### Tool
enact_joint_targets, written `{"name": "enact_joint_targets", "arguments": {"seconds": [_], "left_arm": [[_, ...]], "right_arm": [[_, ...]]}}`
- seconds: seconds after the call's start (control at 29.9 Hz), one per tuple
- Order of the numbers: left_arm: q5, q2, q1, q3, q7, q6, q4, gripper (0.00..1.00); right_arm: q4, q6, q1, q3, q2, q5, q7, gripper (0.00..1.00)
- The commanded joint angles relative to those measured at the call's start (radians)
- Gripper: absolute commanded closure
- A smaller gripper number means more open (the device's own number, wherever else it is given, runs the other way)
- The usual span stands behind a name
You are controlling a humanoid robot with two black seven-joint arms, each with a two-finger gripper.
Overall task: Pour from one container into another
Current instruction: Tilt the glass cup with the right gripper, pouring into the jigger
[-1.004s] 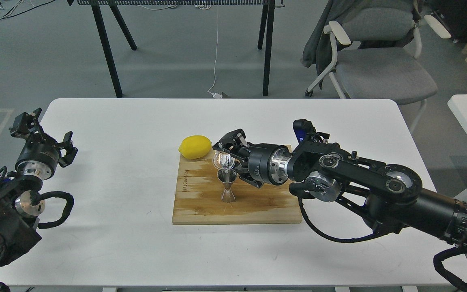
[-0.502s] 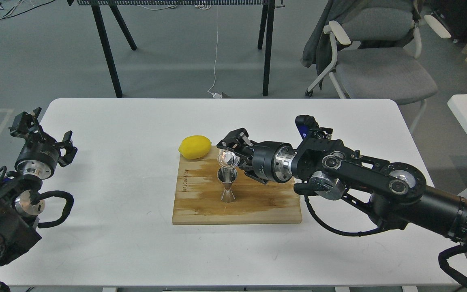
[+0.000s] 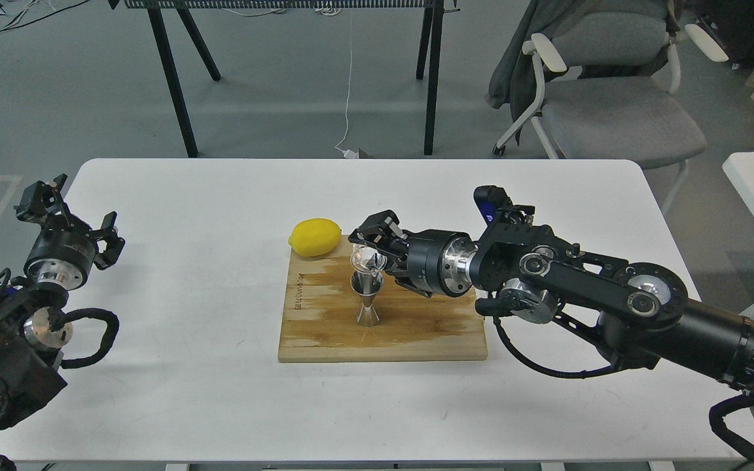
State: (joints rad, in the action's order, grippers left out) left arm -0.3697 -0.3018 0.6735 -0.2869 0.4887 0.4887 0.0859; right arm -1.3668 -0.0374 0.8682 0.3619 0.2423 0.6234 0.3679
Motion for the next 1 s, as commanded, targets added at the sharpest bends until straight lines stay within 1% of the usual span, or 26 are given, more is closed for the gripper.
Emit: {"name": "enact_joint_targets", "arguments": {"seconds": [0.0, 0.5, 0.97], "left_arm": [[0.000, 0.001, 0.000, 0.000, 0.000, 0.000, 0.000, 0.00], [0.000, 0.004, 0.000, 0.000, 0.000, 0.000, 0.000, 0.00], [0.000, 0.001, 0.000, 0.000, 0.000, 0.000, 0.000, 0.00]], "right_arm": [[0.000, 0.010, 0.000, -0.003, 0.000, 0.027, -0.001, 0.74], [0.000, 0.014, 0.000, -0.006, 0.002, 0.065, -0.006, 0.74], [-0.017, 0.048, 0.011, -0.023, 0.008, 0.075, -0.009, 0.74]]}}
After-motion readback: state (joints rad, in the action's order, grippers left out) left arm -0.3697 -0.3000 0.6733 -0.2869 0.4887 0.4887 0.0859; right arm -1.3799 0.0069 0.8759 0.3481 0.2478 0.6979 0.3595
